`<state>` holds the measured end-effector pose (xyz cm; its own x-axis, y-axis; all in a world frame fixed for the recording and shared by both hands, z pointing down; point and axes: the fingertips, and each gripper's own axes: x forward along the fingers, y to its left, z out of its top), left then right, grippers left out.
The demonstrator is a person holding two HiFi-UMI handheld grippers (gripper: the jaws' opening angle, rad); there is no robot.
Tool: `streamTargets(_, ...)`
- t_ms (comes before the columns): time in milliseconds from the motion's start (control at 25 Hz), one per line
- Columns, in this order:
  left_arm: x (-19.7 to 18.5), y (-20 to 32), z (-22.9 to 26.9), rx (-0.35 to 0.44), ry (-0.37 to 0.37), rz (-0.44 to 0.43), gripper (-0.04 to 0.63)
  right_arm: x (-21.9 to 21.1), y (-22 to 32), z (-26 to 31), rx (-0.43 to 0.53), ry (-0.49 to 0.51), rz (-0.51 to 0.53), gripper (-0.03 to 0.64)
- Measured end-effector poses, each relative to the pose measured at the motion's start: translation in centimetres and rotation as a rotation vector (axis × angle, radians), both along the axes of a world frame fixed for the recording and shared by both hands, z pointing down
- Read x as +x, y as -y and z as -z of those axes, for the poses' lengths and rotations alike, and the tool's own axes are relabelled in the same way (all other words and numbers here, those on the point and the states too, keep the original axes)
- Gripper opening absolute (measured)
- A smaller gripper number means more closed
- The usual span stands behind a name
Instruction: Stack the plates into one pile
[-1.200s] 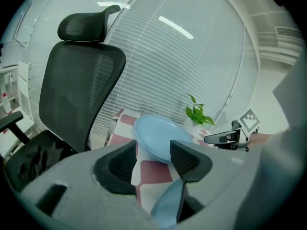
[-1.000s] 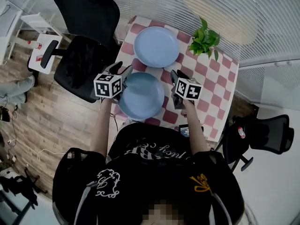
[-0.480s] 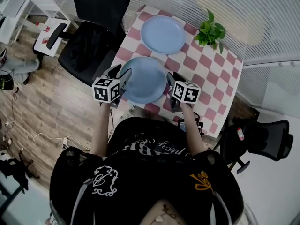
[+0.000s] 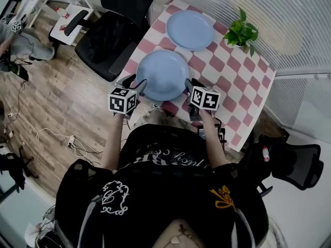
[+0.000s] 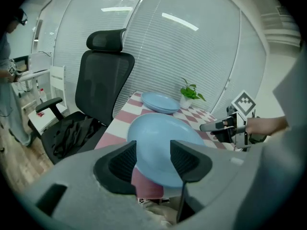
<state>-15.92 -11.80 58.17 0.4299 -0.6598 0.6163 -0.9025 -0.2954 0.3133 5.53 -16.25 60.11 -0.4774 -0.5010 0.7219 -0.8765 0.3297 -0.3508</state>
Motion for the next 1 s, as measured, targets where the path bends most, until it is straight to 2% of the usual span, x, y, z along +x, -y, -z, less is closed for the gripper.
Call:
streamTargets(160, -1.0, -2.0, -2.4, -0.055, 0.016, 0.053, 0.229, -0.1, -1.1, -1.8, -0.037, -0.030, 0.021, 0.110)
streamTargets(440, -1.3, -2.7, -5.2, -0.097, -0.024, 0.085, 0.229, -0.4, -2.3, -3.7, -0.078, -0.052, 0.050, 0.110)
streamTargets(520, -1.3, -2.4, -5.6, -0.092, -0.026, 0.077, 0.224, -0.6, -2.1, -3.9, -0.085, -0.041, 0.048, 0.110)
streamTargets(680, -0.8, -1.8, -5.7, -0.077, -0.039, 0.058, 0.163, -1.1, -2.1, -3.9, -0.085, -0.052, 0.069, 0.098)
streamTargets(1000, -1.0, -1.8, -5.7, -0.082, -0.101, 0.093, 0.149, -1.1, -2.2, -3.9, -0.107, -0.011, 0.031, 0.086)
